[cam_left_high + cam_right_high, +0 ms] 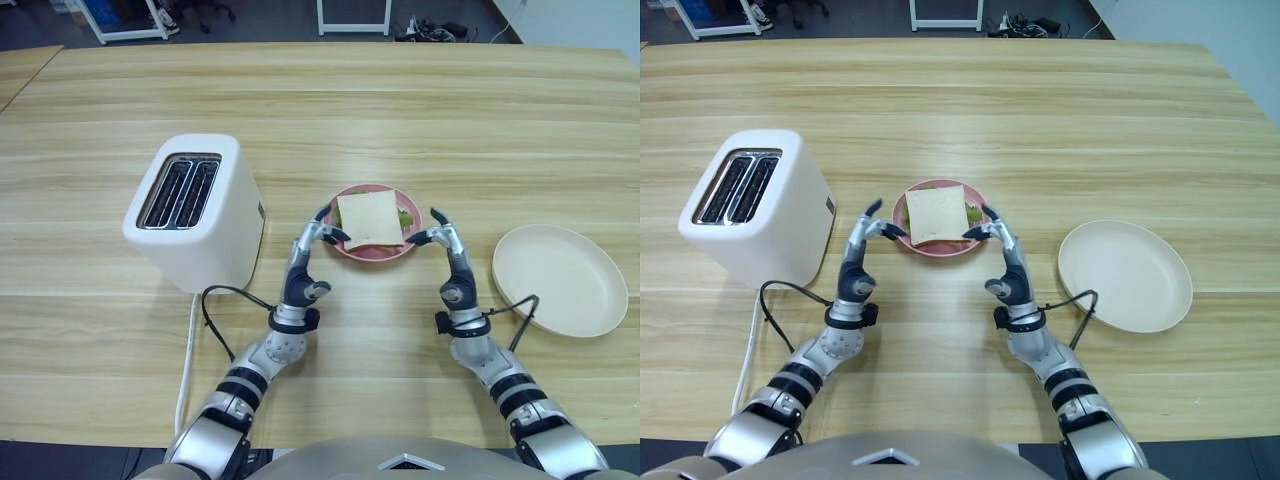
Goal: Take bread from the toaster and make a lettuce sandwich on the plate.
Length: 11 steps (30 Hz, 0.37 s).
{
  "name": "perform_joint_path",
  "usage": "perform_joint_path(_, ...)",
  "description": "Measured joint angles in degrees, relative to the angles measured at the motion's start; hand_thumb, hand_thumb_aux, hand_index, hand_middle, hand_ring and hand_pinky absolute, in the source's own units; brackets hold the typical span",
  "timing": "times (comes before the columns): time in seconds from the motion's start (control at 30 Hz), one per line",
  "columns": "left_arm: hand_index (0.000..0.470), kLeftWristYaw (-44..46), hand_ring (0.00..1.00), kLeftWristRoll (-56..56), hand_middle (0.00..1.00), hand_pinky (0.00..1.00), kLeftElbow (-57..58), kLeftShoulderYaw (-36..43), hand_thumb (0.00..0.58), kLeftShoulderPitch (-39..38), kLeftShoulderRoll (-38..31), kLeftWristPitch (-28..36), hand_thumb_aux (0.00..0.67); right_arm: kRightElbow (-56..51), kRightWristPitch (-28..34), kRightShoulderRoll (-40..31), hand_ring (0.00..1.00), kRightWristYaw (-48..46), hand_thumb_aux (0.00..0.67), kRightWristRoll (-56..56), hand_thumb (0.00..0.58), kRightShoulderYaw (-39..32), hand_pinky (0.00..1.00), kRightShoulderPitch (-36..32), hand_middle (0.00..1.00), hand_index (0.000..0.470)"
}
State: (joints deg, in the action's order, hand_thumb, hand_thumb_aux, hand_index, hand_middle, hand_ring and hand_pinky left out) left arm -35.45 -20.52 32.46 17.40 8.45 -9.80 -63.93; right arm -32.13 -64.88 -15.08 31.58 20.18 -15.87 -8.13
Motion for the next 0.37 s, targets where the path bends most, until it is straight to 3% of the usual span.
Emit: perform_joint_path(0.37,0.000,8.4,0.00,3.7,0.00,0.00,-2.0,-4.8,0.000,-2.1,5.4,1.5,0.000,1.5,2.9,4.9,0.00,-4.3,0.000,0.5,0.000,6.0,0.00,1.2,0.00,0.000)
